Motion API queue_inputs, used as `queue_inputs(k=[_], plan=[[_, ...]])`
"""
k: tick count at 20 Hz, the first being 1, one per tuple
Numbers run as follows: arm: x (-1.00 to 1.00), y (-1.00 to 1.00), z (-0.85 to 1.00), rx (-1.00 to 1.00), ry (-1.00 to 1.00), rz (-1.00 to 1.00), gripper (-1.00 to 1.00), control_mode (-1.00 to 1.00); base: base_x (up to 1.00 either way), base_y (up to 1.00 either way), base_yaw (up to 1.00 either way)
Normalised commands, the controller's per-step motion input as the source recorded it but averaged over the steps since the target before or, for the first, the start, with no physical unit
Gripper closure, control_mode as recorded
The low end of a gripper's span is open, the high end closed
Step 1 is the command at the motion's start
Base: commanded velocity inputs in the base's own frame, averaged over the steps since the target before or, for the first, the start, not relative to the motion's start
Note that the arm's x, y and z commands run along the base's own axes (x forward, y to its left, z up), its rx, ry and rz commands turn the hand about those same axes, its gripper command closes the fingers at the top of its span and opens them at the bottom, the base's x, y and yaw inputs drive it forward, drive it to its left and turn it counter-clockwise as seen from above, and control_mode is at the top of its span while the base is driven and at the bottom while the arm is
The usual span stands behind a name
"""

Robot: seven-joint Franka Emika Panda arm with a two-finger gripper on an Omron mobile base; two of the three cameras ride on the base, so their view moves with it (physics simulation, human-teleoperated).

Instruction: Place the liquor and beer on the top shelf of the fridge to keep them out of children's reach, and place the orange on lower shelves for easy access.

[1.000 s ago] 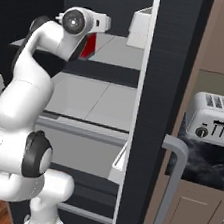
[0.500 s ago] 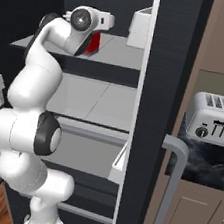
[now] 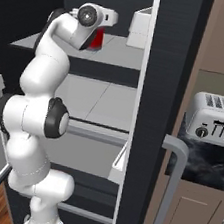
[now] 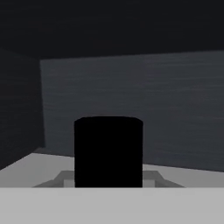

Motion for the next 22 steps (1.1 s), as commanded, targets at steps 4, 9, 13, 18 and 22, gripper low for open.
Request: queue_inputs(k=[4,9,13,18,22], plan=[[0.49,0.0,-0.05,0.0,0.0,0.0,1.0,-1.0,0.0,0.0,0.0],[0.48,0.0,-0.07,0.0,0.0,0.0,-1.0,-1.0,0.0,0.0,0.0],[0.4,-0.01,-0.06,0.0,-0.02,0.0,-1.0,-1.0,0.0,0.0,0.0],[0.01,-0.2,-0.06,0.0,-0.05,0.0,-1.0,-1.0,0.0,0.0,0.0],[-0.02,-0.23,-0.04,0.0,-0.04,0.0,-1.0,-1.0,0.0,0.0,0.0]])
